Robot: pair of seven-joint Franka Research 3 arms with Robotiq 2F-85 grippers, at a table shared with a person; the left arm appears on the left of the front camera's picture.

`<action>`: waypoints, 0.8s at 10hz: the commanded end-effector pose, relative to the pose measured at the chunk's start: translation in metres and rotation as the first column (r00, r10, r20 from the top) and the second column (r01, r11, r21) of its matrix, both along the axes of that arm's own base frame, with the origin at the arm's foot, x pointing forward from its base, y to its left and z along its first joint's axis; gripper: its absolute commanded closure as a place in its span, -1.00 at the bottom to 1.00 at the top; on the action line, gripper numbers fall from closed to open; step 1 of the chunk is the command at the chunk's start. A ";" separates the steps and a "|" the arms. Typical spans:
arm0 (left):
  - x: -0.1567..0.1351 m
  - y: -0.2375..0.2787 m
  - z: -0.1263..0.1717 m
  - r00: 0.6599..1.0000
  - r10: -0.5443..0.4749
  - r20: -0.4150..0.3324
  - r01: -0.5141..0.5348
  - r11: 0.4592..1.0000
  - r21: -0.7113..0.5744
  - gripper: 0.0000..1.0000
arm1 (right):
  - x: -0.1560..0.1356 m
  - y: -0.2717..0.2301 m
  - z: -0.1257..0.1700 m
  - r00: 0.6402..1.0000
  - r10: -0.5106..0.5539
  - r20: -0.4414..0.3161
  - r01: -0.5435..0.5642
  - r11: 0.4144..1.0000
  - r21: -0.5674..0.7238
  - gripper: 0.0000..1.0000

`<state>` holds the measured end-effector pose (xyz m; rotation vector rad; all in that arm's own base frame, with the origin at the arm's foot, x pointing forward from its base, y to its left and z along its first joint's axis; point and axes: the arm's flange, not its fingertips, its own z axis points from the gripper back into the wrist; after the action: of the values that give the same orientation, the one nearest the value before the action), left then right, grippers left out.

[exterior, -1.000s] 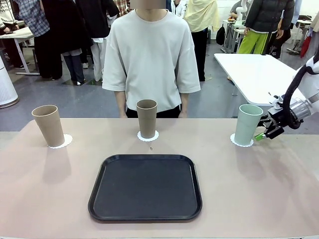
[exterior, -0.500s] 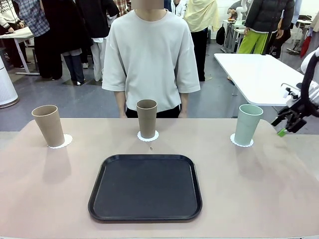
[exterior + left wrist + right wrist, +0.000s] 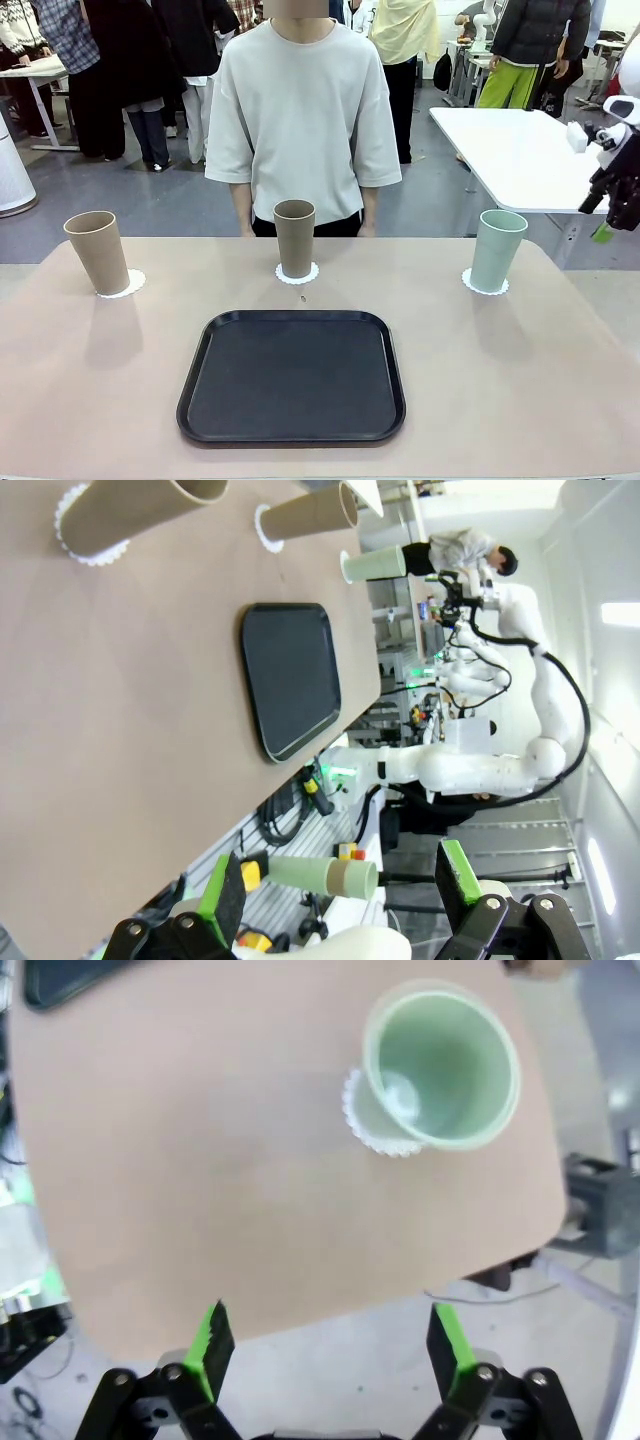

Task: Place coasters on the table and set cups on them.
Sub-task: Take one Reusable plastic cup from the Flat Tray and place it on a coaster set by the human.

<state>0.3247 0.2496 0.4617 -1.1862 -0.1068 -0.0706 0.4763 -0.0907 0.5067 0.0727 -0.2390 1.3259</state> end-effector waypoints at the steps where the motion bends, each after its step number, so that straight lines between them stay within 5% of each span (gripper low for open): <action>1: -0.001 0.000 0.004 1.000 0.015 -0.011 -0.015 1.000 -0.007 -1.00 | -0.039 0.028 0.013 0.999 0.049 0.019 -0.049 0.999 -0.019 -1.00; 4: -0.001 0.000 0.004 1.000 0.015 -0.011 -0.015 1.000 -0.007 -1.00 | -0.069 0.051 0.032 0.999 0.035 0.030 -0.033 0.998 -0.055 -1.00; 5: -0.001 0.000 0.004 1.000 0.015 -0.011 -0.015 1.000 -0.007 -1.00 | -0.069 0.052 0.033 0.995 -0.095 0.020 0.095 0.995 -0.018 -1.00; 6: -0.001 0.000 0.004 1.000 0.015 -0.011 -0.015 1.000 -0.007 -1.00 | -0.061 0.053 0.037 0.946 -0.315 0.070 0.311 0.948 0.068 -1.00; 7: -0.001 0.000 0.004 1.000 0.015 -0.011 -0.015 1.000 -0.007 -1.00 | -0.056 0.053 0.040 0.822 -0.558 0.110 0.535 0.824 0.185 -1.00; 8: -0.001 0.000 0.004 1.000 0.015 -0.011 -0.015 1.000 -0.007 -1.00 | -0.056 0.054 0.040 0.762 -0.633 0.139 0.596 0.768 0.234 -1.00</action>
<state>0.3246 0.2497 0.4616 -1.1863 -0.1070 -0.0701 0.4183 -0.0495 0.5552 0.0622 -0.3759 0.8886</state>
